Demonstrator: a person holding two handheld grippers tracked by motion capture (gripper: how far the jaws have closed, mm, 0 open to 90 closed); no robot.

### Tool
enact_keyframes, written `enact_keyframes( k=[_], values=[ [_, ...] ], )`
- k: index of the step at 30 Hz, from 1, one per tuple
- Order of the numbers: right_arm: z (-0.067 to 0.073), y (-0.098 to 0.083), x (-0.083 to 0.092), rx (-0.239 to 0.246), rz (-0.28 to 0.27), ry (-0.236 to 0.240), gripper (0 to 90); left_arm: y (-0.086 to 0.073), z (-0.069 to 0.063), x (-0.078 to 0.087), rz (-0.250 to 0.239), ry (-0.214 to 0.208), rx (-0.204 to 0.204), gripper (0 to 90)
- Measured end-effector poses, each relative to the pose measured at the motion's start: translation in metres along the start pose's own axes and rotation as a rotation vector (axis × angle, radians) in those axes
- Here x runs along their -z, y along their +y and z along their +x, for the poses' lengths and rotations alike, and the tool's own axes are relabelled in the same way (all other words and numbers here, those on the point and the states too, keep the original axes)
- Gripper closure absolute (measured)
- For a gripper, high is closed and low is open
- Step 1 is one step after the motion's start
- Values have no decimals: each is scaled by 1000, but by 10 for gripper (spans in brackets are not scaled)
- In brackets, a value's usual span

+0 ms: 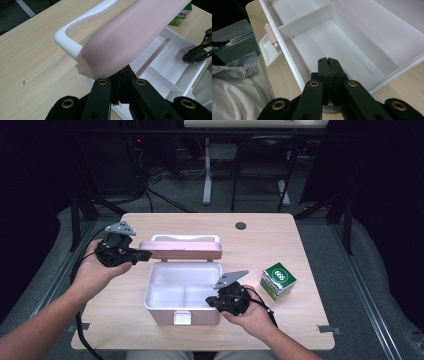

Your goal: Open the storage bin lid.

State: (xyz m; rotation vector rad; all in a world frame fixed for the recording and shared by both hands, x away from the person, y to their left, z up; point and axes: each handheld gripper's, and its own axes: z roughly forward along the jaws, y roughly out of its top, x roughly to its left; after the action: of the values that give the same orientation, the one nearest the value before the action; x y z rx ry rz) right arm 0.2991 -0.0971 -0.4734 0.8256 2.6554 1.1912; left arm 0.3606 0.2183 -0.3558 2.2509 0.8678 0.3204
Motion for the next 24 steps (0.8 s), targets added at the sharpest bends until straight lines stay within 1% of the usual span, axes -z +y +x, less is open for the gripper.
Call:
enact_keyframes(
  k=[7, 10, 12, 15, 24],
  values=[
    [0, 0, -1, -3, 2, 2, 894, 8, 4, -1, 25, 22, -10, 891],
    [-1, 0, -3, -9, 10, -2, 895, 11, 8, 1, 27, 34, -5, 888],
    [-1, 0, -4, -4, 16, -4, 895, 13, 11, 2, 26, 44, -4, 887],
    [-1, 0, -4, -3, 18, -6, 895, 15, 16, 3, 23, 47, 7, 887],
    [-1, 1, -4, -6, 22, -2, 896, 21, 21, -4, 45, 69, 5, 888]
  ],
)
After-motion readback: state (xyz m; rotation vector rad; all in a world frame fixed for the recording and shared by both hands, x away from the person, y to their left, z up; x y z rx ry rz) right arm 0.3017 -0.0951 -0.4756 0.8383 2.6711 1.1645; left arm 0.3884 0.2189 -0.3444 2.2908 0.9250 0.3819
